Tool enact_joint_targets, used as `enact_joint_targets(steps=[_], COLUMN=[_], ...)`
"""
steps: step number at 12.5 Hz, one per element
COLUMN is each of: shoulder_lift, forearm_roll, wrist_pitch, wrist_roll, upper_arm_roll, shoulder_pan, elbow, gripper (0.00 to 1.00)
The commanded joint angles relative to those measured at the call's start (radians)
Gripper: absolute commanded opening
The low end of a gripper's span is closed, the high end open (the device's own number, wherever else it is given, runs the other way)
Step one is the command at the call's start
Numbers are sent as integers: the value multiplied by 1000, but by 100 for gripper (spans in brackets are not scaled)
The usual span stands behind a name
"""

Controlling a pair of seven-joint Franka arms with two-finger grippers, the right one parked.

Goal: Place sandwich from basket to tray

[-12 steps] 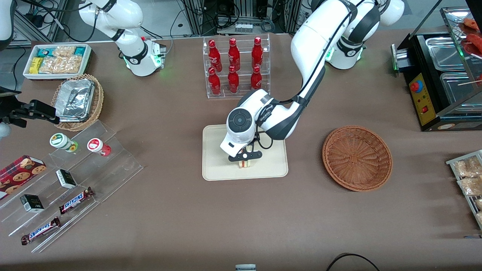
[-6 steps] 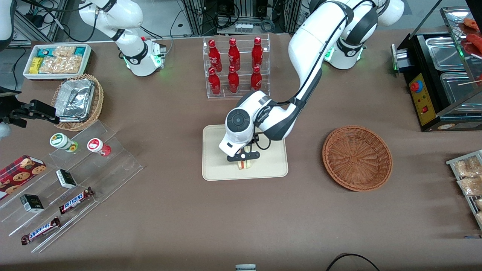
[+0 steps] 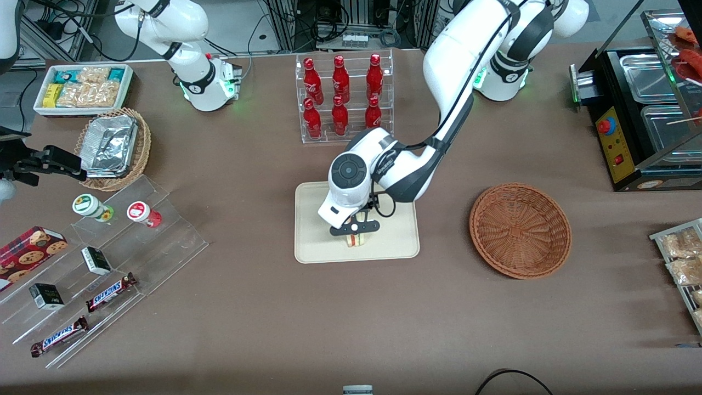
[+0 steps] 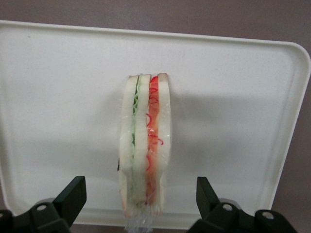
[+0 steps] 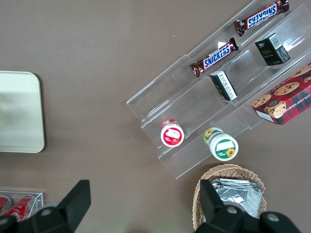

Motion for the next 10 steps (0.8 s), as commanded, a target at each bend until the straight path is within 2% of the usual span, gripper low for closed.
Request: enact_joint_targets(steps=[1,4,10], shoulder_lift=[-71,-119,-289], forearm_roll=[11,0,0], wrist_pitch=[-58,-142,-256], wrist_roll=[9,121,473], upper_arm_roll=[9,9,7], shoulder_pan=[5,37,195], elbow=[-10,-10,-117], gripper=[100,100,100])
